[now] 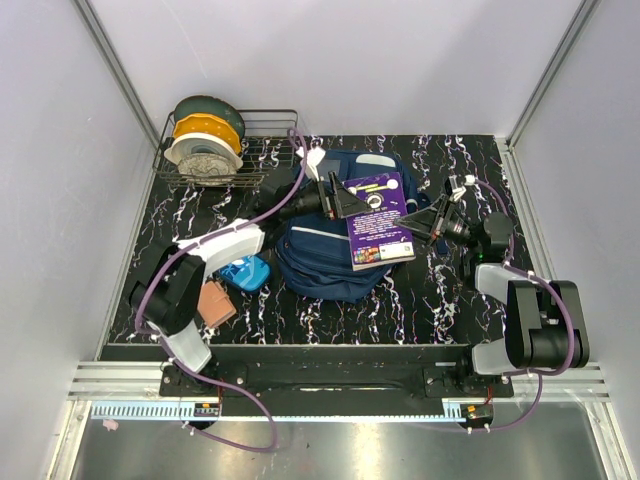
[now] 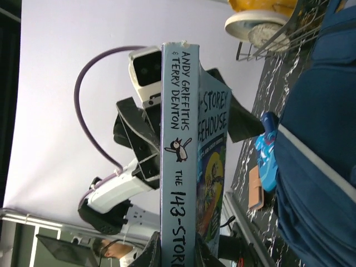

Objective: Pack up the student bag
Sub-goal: Pick up the book from the center of the board.

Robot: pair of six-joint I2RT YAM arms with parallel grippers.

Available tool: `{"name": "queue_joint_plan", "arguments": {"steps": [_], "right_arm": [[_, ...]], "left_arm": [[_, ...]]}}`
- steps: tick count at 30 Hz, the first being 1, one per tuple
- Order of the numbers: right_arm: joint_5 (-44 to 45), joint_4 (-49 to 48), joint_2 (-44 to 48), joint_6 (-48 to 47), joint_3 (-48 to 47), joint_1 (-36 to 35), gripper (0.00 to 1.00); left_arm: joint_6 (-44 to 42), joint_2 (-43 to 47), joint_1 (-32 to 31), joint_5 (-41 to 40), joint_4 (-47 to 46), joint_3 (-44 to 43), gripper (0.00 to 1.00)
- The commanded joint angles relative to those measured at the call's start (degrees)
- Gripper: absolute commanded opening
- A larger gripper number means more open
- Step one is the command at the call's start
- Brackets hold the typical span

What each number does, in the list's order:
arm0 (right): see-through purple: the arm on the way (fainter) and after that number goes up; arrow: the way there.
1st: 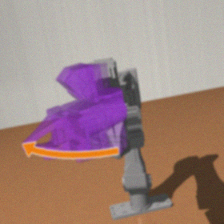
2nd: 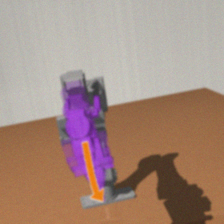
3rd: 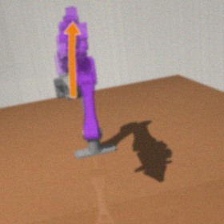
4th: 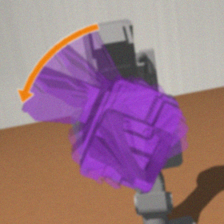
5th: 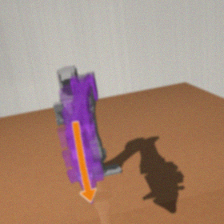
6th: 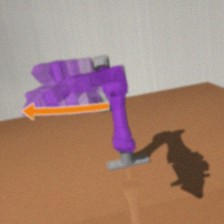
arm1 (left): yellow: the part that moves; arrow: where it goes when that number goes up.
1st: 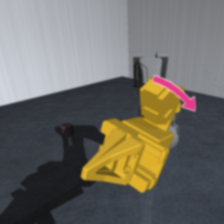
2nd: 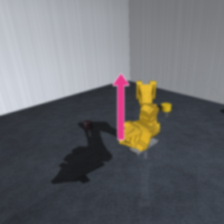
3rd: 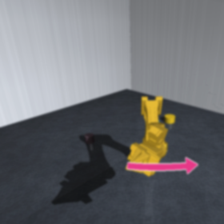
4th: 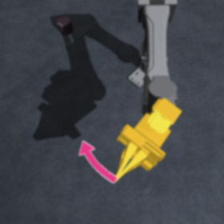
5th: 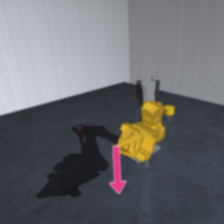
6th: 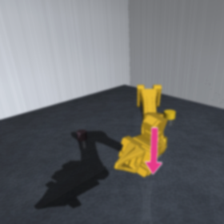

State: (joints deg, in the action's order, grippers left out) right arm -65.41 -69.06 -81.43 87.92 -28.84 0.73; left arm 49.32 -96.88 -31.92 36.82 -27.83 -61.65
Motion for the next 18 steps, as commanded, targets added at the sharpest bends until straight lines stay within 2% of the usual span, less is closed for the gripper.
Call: {"name": "queue_joint_plan", "arguments": {"steps": [1,4,7,8,10,11,12,13,14,15,17,18], "right_arm": [[-6.3,-15.9,1.7,5.9,-4.2,-0.4,0.0],[-7.9,-15.3,1.5,6.1,-4.9,-0.5,0.0],[-8.8,-12.5,0.3,4.9,-5.4,-0.5,0.0],[-8.7,-11.2,0.0,3.4,-5.6,-0.4,0.0],[-7.3,-7.9,-0.9,1.9,-6.0,-0.5,0.0],[-6.1,-6.7,-0.9,0.6,-6.1,-0.5,0.04],[-5.6,-4.9,-0.9,0.0,-6.7,-0.4,0.07],[-4.7,-3.6,-0.1,-1.7,-6.9,-0.5,0.18],[-2.7,-0.8,0.6,-3.6,-7.2,-0.5,0.4],[-1.5,8.1,1.8,-6.2,-7.6,-0.5,0.48],[4.7,21.3,7.4,-18.3,-8.1,-0.4,0.66],[7.7,38.6,9.9,-23.5,-9.6,-0.5,0.77]], "left_arm": [[3.8,-2.1,0.3,5.5,-11.7,-2.8,0.99],[8.5,-3.9,0.3,8.4,-20.1,-2.4,0.99],[14.3,-5.2,0.8,10.3,-30.5,-1.5,0.68],[15.1,-5.5,1.0,10.2,-31.6,-1.5,0.33],[15.3,-5.2,1.2,9.6,-31.3,-1.0,0.07],[14.6,-4.4,1.2,9.4,-30.0,-1.0,0.0],[13.5,-3.6,1.3,8.8,-28.6,-0.5,0.0],[11.0,-2.5,1.3,5.9,-24.8,0.0,0.0],[9.4,0.2,1.3,3.9,-22.2,0.7,0.0],[7.9,1.6,1.4,1.9,-19.9,2.0,0.0],[4.5,6.1,1.6,-5.9,-13.6,3.2,0.0],[3.7,7.3,1.6,-8.1,-12.0,4.0,0.0]]}}
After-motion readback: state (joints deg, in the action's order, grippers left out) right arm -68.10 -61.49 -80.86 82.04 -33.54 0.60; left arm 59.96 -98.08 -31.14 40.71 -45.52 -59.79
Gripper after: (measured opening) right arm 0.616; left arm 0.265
